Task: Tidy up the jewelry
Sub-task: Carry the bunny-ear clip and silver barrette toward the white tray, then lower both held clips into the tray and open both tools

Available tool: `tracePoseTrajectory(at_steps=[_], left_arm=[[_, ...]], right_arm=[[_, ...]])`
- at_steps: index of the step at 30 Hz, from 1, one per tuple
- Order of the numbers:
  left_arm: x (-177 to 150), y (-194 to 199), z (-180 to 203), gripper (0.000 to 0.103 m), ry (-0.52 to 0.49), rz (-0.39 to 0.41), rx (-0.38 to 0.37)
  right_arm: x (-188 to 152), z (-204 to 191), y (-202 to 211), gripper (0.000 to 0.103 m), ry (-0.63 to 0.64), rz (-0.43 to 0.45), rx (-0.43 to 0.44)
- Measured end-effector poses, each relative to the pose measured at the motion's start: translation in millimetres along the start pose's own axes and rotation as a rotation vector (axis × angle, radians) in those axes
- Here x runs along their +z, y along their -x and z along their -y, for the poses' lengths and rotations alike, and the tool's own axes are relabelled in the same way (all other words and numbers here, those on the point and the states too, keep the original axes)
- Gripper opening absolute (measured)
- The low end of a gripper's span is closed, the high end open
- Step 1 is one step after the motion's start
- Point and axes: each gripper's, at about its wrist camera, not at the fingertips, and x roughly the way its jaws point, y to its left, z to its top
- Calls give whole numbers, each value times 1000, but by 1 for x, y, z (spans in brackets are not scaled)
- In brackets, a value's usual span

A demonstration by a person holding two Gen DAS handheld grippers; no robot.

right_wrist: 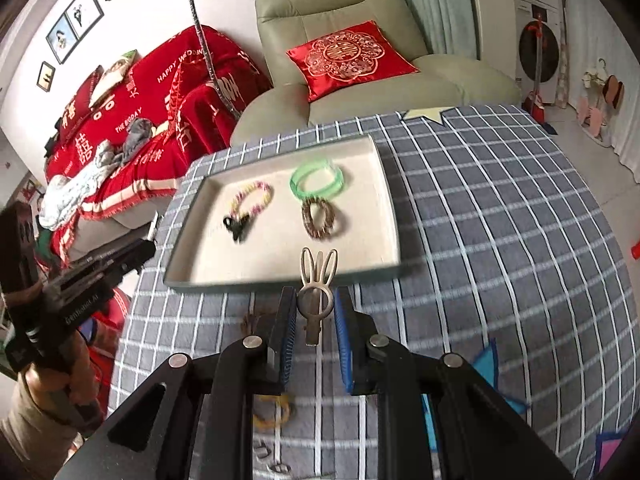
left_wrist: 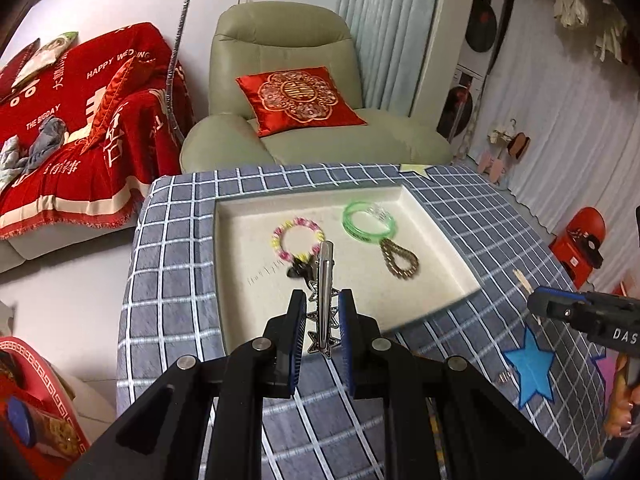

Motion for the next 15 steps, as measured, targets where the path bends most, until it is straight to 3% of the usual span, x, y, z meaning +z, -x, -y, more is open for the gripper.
tracePoseTrajectory(at_steps=[8, 15], left_arm=[[27, -47, -17, 32, 14, -41, 70], [26, -91, -26, 32, 10, -107, 128]], right_arm=[[45, -2, -38, 21, 16, -5, 0], [67, 4, -82, 21, 27, -17, -32]])
